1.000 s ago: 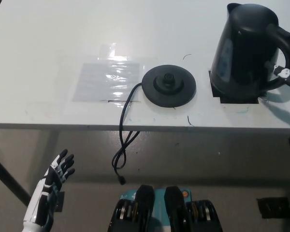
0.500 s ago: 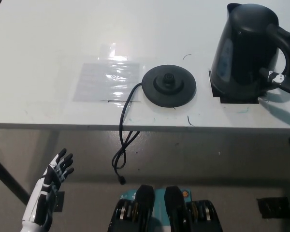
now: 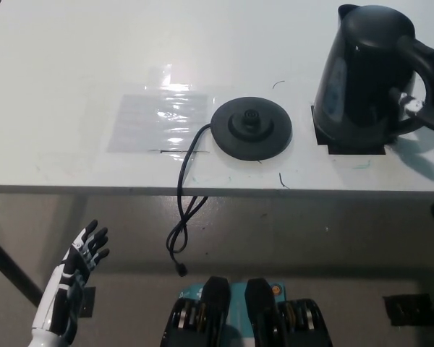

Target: A kettle and its base are kept separately on the desk infront of the robot and the robot uses its right hand to lift the kettle by its handle and places it on its base to align it correctly.

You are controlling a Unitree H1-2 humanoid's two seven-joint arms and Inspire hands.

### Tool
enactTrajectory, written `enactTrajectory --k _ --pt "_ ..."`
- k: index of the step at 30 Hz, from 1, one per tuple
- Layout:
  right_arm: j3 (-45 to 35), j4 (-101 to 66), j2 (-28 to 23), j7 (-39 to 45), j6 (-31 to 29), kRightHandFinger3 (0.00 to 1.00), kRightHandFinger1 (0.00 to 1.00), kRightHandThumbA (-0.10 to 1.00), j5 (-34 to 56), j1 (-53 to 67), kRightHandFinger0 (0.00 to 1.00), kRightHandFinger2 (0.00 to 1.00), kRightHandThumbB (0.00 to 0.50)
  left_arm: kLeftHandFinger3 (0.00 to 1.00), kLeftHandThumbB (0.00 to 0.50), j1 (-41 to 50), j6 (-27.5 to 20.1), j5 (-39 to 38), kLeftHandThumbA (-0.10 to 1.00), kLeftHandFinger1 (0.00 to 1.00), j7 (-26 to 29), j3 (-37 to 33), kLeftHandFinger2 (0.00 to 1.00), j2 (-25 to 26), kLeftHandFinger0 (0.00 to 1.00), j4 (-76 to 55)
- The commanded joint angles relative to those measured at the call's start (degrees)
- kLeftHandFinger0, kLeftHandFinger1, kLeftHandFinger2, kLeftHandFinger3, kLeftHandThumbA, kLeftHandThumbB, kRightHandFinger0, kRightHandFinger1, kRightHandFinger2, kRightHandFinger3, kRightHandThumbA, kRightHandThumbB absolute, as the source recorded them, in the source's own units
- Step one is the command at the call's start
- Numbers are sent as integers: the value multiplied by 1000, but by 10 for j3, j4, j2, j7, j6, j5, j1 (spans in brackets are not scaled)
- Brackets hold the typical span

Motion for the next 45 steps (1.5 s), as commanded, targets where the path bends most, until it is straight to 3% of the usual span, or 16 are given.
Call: enactTrajectory --k 1,3,4,6,12,16,18,19,21,23,27,32,34,35,39,45 --pt "14 3 -12 -35 108 268 60 168 -42 -64 3 197 165 1000 218 -7 -24 -3 1000 1000 -8 1 1000 10 1000 -4" --pt "25 30 -16 -47 129 345 161 75 -63 -84 0 432 171 1000 231 -8 -23 -4 1000 1000 -8 1 1000 10 1000 -6" --pt "34 50 -21 -46 136 541 297 71 -73 -95 0 624 158 1000 235 -9 -19 -4 1000 1000 -8 1 1000 10 1000 -8" --pt "45 83 -30 -43 143 671 434 70 -81 -108 34 742 153 1000 231 -11 -21 -3 1000 1000 -10 1 1000 13 1000 -4" --pt "45 149 -41 -37 137 616 371 70 -68 -124 0 655 167 1000 230 -17 -20 -12 1000 1000 -12 3 1000 14 1000 -6" --pt "48 149 -41 -48 129 684 485 69 -76 -120 101 774 163 1000 193 -19 -22 -15 1000 1000 -13 5 1000 17 1000 -5" --pt "48 138 -41 -51 120 670 468 35 -78 -114 76 766 172 1000 183 -19 -23 -15 1000 1000 -14 5 1000 17 1000 -5" --pt "42 135 -38 -58 103 636 441 -78 -74 -111 48 736 222 1000 190 -19 -22 -18 1000 1000 -14 5 1000 17 1000 -5" --pt "29 127 -30 -73 69 614 367 -100 -67 -106 1 679 231 1000 201 -19 -20 -16 1000 1000 -12 5 1000 15 1000 -5" --pt "12 113 -19 -82 40 634 335 -100 -51 -101 0 662 211 1000 196 -20 -20 -12 1000 1000 -13 4 1000 16 1000 -4" --pt "-31 61 13 -83 -1 751 306 -100 -12 -94 0 747 184 1000 184 -18 -17 -9 1000 1000 -14 5 1000 16 1000 -5" --pt "-72 16 39 -69 -29 675 295 -100 24 -93 0 758 170 1000 166 -18 -22 -10 1000 1000 -17 4 1000 17 1000 0" --pt "-95 -8 54 -69 -34 460 185 -100 45 -99 0 615 169 1000 155 -18 -25 -11 1000 1000 -18 4 1000 17 1000 2" --pt "-97 -10 56 -69 -32 419 164 -100 46 -99 0 595 166 1000 155 -17 -25 -11 1000 1000 -17 4 1000 17 1000 1" --pt "-119 -27 71 -71 -35 344 79 -100 61 -109 0 485 158 1000 155 -16 -22 -14 1000 1000 -16 5 1000 15 1000 -2" --pt "-138 -36 87 -74 -51 296 82 -100 75 -120 0 485 161 1000 134 -14 -20 -13 1000 1000 -16 5 1000 15 1000 -3"
